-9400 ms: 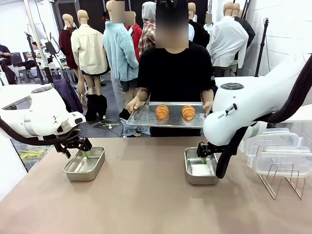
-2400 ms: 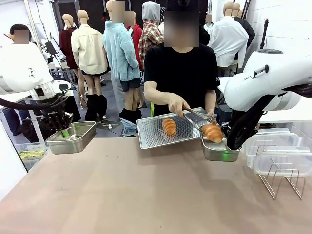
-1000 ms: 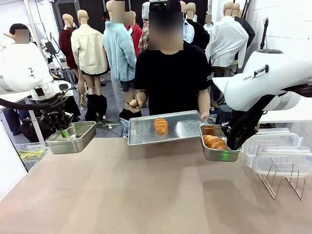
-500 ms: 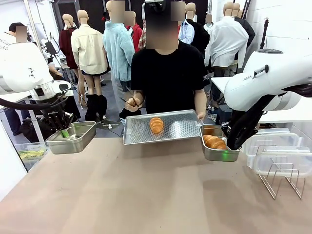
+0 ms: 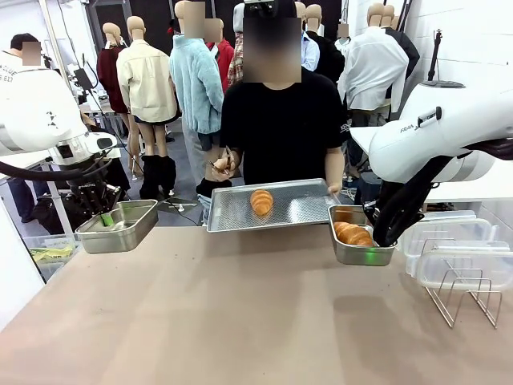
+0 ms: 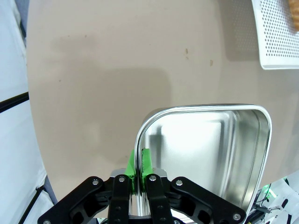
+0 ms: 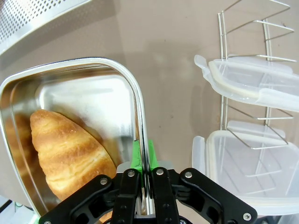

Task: Place the bread in airtight containers.
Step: Once an object is inside an Airtight Container , place the container in the center of the table.

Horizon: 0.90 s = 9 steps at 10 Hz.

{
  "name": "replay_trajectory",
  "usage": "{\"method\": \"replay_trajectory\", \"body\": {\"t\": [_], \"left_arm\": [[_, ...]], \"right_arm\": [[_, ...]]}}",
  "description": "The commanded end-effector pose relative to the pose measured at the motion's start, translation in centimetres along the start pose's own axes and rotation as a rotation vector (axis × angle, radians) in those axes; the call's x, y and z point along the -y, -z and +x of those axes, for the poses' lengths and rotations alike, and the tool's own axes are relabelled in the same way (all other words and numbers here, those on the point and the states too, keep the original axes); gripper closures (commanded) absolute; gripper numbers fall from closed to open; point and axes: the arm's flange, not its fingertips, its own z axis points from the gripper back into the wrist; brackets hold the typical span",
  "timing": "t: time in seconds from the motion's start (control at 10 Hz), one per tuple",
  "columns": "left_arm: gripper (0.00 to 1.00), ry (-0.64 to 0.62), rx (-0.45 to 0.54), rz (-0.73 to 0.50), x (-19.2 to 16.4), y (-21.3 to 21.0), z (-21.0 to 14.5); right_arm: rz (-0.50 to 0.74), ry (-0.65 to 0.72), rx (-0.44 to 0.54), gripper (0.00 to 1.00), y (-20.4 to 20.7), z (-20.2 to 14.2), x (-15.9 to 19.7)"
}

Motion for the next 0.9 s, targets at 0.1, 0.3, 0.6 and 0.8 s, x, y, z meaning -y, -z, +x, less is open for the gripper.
{"method": "replay_trajectory", "body": {"t": [0.1, 0.3, 0.6, 0.8], "left_arm": [[1.00, 0.001, 0.010, 0.004, -0.1, -0.3, 0.1], [1.00, 0.001, 0.010, 0.004, -0.1, -0.3, 0.1], [1.00, 0.001, 0.010, 0.004, -0.1, -0.3, 0.1], [1.00, 0.001, 0.010, 0.004, -0.1, -0.3, 0.1]], "right_arm": [[-0.021, 0.012, 0.020, 1.00, 0.8, -0.3, -0.6], [-0.044, 0.041, 0.061, 1.00, 3.1, -1.0, -1.8], [-0.056, 0.044, 0.124, 1.00, 8.1, -1.8, -2.8], [-0.025, -0.010, 0.091, 1.00, 10.9, -2.6, -3.0]]}}
